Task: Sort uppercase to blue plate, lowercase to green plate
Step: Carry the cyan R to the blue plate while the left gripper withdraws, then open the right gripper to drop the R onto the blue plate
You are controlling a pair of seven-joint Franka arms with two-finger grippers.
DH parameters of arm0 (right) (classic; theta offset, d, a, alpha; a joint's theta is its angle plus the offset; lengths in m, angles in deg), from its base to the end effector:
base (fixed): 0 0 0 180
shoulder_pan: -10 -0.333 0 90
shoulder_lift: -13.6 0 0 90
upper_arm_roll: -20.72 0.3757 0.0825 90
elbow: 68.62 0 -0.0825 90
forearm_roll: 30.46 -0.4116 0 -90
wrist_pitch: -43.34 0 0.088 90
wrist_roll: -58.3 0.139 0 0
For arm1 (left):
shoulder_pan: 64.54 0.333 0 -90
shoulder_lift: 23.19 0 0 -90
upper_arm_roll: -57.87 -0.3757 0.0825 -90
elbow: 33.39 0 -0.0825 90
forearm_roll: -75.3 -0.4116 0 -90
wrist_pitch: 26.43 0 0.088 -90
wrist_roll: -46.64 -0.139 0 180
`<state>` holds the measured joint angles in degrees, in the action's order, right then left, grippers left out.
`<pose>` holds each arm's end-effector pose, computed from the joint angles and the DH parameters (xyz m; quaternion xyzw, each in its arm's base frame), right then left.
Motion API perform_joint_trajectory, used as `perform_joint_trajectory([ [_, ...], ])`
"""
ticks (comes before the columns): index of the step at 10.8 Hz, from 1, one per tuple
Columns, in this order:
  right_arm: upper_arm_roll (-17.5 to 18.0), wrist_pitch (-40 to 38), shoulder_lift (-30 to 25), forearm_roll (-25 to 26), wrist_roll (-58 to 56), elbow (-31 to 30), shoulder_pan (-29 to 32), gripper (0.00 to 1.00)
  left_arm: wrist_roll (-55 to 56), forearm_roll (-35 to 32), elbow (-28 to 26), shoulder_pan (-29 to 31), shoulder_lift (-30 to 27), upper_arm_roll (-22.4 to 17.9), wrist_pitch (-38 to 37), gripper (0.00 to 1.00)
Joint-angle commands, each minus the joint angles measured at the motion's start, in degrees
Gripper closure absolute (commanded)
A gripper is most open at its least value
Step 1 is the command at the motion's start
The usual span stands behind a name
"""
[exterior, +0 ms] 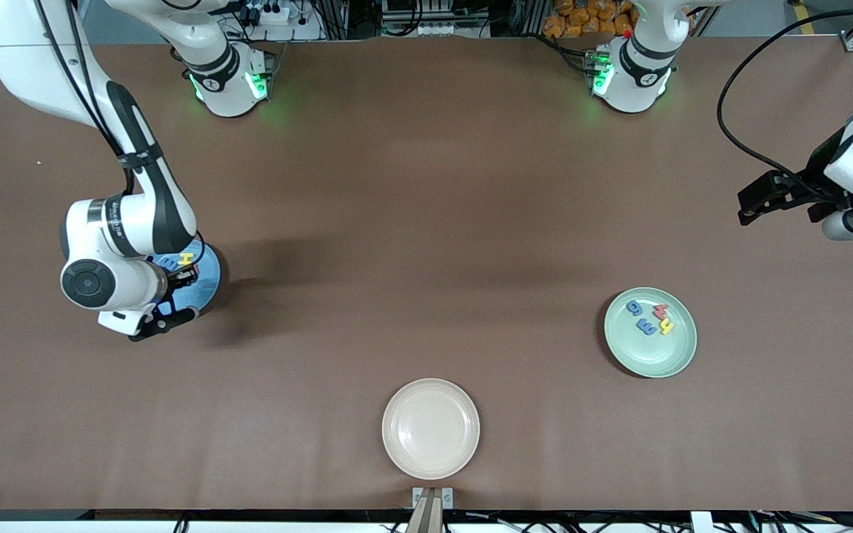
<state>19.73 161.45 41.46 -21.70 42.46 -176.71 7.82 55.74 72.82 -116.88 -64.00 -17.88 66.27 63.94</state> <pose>0.6360 0.0013 0.2297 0.9670 0.1916 -0.1617 0.0448 0.6138 -0.0739 0.6546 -0.9997 -0.0114 -0.0162 0.0126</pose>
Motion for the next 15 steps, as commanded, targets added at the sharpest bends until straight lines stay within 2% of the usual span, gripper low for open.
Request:
perform_joint_trajectory([
  [1, 0.19, 3.34, -1.23, -5.40, -1.22, -4.83, -0.02, 0.64, -0.75, -1.21, 0.87, -0.28, 0.05, 0.13, -1.16, 0.00],
  [3, 0.19, 3.70, -1.23, -7.87, -1.65, -6.16, -0.10, 0.63, -0.75, -1.21, 0.87, -0.28, 0.05, 0.13, -1.16, 0.00],
  [6, 0.11, 3.61, -1.05, -8.05, -2.71, -6.16, 0.07, 0.59, -0.66, -1.21, 0.87, -0.28, 0.14, 0.13, -1.16, 0.00],
  [10, 0.11, 3.00, -1.05, -9.46, -2.54, -6.08, 0.07, 0.36, -0.83, -1.21, 0.87, -0.28, 0.23, 0.04, -1.16, 0.00],
  [15, 0.11, -2.52, -2.02, -9.55, -0.87, -2.05, -0.02, 0.20, -0.92, -1.13, 1.05, -0.37, 0.14, 0.39, -1.16, 0.00],
])
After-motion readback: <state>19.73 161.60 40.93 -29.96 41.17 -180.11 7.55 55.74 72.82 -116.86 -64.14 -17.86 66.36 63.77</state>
